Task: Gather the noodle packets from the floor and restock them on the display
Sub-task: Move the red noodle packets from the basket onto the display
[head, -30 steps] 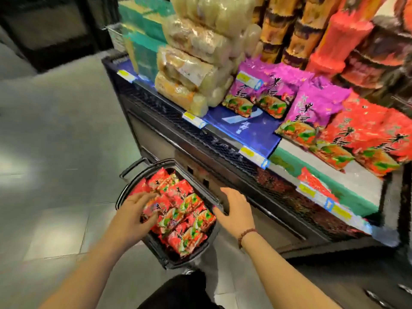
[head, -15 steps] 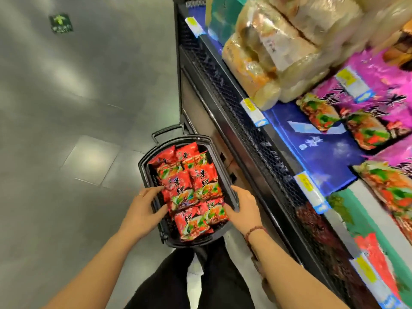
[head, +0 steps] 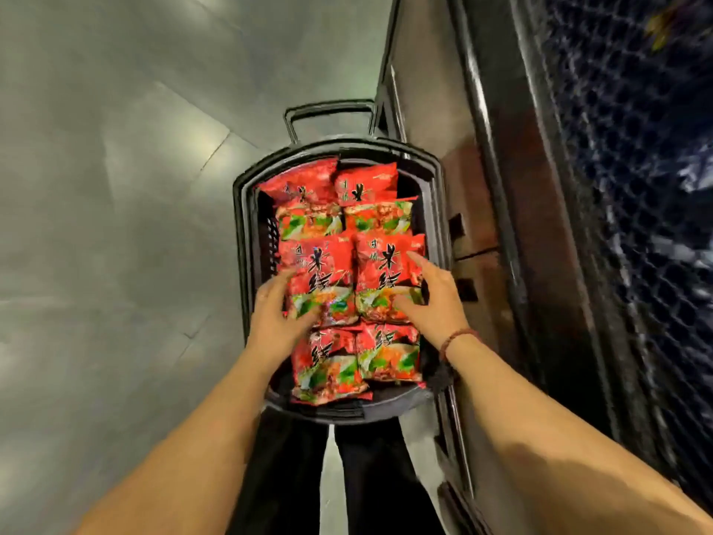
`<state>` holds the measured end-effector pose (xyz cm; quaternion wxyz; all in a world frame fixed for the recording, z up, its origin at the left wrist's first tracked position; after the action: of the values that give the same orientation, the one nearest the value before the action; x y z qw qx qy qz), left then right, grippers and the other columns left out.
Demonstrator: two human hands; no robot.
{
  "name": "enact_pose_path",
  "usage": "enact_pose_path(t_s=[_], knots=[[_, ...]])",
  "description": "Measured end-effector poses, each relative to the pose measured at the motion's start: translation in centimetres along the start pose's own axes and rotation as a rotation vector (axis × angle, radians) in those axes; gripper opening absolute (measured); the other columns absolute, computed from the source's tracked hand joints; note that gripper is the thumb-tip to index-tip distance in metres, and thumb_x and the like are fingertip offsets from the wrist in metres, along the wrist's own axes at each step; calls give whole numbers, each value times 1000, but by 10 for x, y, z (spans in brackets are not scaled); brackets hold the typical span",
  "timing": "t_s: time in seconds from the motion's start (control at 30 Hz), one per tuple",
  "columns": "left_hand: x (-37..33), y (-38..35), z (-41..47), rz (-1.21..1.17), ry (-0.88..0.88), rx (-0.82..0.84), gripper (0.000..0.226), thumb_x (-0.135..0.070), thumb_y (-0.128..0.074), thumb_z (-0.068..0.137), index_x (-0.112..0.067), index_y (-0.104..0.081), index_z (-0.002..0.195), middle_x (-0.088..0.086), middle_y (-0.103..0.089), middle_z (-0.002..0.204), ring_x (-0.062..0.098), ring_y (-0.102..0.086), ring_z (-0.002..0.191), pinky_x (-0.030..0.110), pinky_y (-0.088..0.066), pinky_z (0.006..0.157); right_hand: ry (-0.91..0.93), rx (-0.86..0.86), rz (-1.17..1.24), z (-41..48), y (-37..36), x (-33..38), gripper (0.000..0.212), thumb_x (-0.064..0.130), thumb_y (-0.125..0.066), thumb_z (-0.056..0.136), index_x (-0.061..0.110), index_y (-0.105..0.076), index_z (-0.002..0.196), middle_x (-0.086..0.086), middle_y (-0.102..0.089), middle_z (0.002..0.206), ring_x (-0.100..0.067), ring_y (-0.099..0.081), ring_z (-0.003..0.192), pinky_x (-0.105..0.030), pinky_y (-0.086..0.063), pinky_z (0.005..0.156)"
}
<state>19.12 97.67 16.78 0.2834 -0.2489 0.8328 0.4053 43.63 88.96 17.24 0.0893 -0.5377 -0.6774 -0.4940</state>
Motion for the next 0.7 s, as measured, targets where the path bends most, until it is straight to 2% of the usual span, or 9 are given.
enact_pose_path(t_s=[0.1, 0.2, 0.3, 0.37, 0.47, 0.6, 0.7], knots=[[24, -21, 18, -45, 39, -6, 79, -38, -71, 70, -26, -43, 143, 6, -46, 136, 15, -38, 128, 20, -27, 104, -37, -1, 61, 14, -23, -26, 71, 18, -74, 80, 41, -39, 138, -7, -41, 139, -7, -35, 121, -14, -23, 101], [37, -35, 25, -125, 36, -3, 79, -39, -68, 68, -37, -38, 141, 2, -41, 134, 5, -33, 125, 24, -26, 107, -39, 9, 108, 26, -39, -48, 76, 15, -72, 81, 48, -33, 137, -1, -40, 139, -6, -32, 124, -16, -24, 101], [47, -43, 31, -194, 20, -2, 78, -30, -75, 73, -52, -32, 135, -3, -36, 134, 5, -32, 128, 31, -27, 115, -11, 84, 166, 36, -56, -61, 85, 13, -72, 82, 51, -27, 142, 8, -35, 142, -4, -29, 131, -22, -27, 107], [53, -47, 39, -193, 21, 25, 84, -27, -77, 75, -54, -31, 139, -4, -38, 136, 9, -34, 132, 40, -30, 116, -23, 99, 186, 41, -62, -68, 88, 14, -72, 82, 52, -23, 145, 10, -34, 143, -3, -31, 129, -26, -30, 108], [54, -46, 49, -189, 5, 53, 86, -32, -80, 71, -56, -34, 140, -6, -48, 139, 15, -45, 132, 45, -39, 110, -22, 50, 186, 43, -63, -69, 84, 10, -69, 84, 49, -27, 145, 14, -37, 135, 0, -33, 123, -22, -28, 103], [46, -38, 46, -320, 29, 80, 80, -8, -83, 73, -52, -48, 130, -12, -55, 135, 11, -56, 121, 41, -48, 103, -4, -46, 148, 31, -51, -54, 76, 7, -67, 84, 48, -38, 141, 2, -50, 133, 0, -41, 112, -17, -32, 99], [33, -21, 33, -385, 23, 99, 80, -5, -85, 69, -50, -54, 128, -10, -57, 133, 15, -58, 119, 45, -49, 101, -12, -90, 171, 7, -35, -33, 74, 6, -69, 83, 46, -42, 139, 1, -52, 129, 8, -41, 104, -4, -30, 94]])
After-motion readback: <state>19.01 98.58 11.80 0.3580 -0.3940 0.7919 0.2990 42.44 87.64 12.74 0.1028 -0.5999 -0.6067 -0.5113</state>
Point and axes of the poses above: each hand's wrist, its own z-axis towards the middle knuckle, its own y-axis out of the back of the hand, x = y × z, the point moved 9 cm from there along z, towards the middle knuckle
